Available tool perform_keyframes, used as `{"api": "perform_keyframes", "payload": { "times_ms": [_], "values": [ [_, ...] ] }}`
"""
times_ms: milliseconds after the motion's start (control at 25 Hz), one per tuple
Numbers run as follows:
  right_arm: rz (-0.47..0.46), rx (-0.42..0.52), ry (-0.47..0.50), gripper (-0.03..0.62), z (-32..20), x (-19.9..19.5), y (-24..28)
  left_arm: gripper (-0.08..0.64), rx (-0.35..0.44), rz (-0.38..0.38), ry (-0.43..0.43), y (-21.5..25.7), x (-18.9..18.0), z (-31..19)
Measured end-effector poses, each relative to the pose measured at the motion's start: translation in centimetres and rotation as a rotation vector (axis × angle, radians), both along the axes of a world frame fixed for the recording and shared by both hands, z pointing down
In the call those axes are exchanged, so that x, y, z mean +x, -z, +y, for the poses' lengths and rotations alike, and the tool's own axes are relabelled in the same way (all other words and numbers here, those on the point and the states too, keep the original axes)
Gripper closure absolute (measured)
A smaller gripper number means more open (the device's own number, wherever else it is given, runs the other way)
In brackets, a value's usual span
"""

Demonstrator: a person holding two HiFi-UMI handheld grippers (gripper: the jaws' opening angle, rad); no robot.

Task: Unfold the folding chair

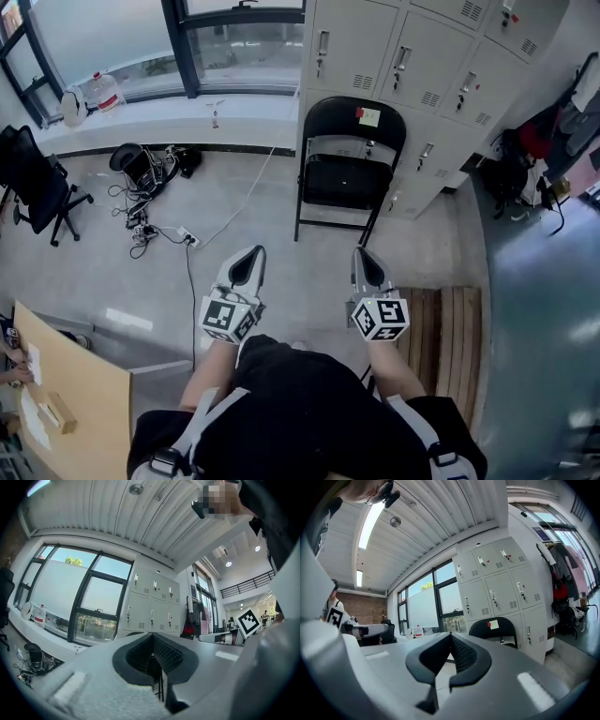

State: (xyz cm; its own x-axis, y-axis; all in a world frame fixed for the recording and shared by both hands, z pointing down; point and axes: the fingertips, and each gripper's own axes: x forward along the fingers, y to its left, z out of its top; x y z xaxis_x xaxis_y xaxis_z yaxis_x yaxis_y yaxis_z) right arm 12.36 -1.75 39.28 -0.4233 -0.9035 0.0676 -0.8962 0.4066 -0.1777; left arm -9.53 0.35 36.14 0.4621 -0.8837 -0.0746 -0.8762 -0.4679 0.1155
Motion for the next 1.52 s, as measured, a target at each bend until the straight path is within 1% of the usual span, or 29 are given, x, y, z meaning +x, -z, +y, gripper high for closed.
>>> {"api": "perform_keyframes", "payload": {
  "times_ms": [120, 240, 400, 560, 720, 800, 880, 1080, 1200, 1320, 1520],
  "values": [
    [-0.028, -0.045, -0.020, 0.588, -1.1, 1.1, -1.2, 0.557, -0.024, -0.004, -0.004, -1.1, 0.1, -1.1],
    [-0.012, -0.083, -0.014, 0.588, -1.8, 0.9, -2.7, 0.557, -0.036, 0.019, 0.010, -2.3, -0.4, -2.6],
    [-0.004, -0.089, -0.044, 0.588, -4.8, 0.0, -3.2, 0.557, -0.042, 0.039, -0.013, -2.8, -1.3, -6.0],
    [0.018, -0.089, -0.058, 0.588, -7.9, -1.5, -2.9, 0.557, -0.066, 0.074, -0.016, -4.0, -3.3, -10.4],
    [0.030, -0.098, -0.099, 0.588, -12.2, -2.3, -2.5, 0.557, -0.045, 0.054, -0.054, -3.4, -4.2, -15.2],
    [0.006, -0.116, -0.127, 0.588, -14.2, -2.6, -2.5, 0.557, -0.035, 0.045, -0.072, -3.1, -4.7, -17.3],
    [-0.020, -0.124, -0.136, 0.588, -16.0, -3.7, -2.3, 0.557, -0.024, 0.036, -0.084, -2.5, -5.4, -19.2],
    [-0.045, -0.128, -0.159, 0.588, -20.1, -5.6, -2.3, 0.557, 0.019, 0.021, -0.134, -0.8, -6.0, -23.4],
    [-0.062, -0.146, -0.174, 0.588, -21.4, -6.7, -3.2, 0.557, 0.024, 0.012, -0.162, -1.2, -6.2, -24.9],
    [-0.075, -0.146, -0.180, 0.588, -22.1, -7.8, -3.5, 0.557, 0.013, 0.016, -0.183, -2.1, -6.4, -26.6],
    [-0.086, -0.162, -0.231, 0.588, -23.9, -6.6, -3.8, 0.557, 0.000, 0.023, -0.221, -2.3, -5.0, -29.2]
  ]
}}
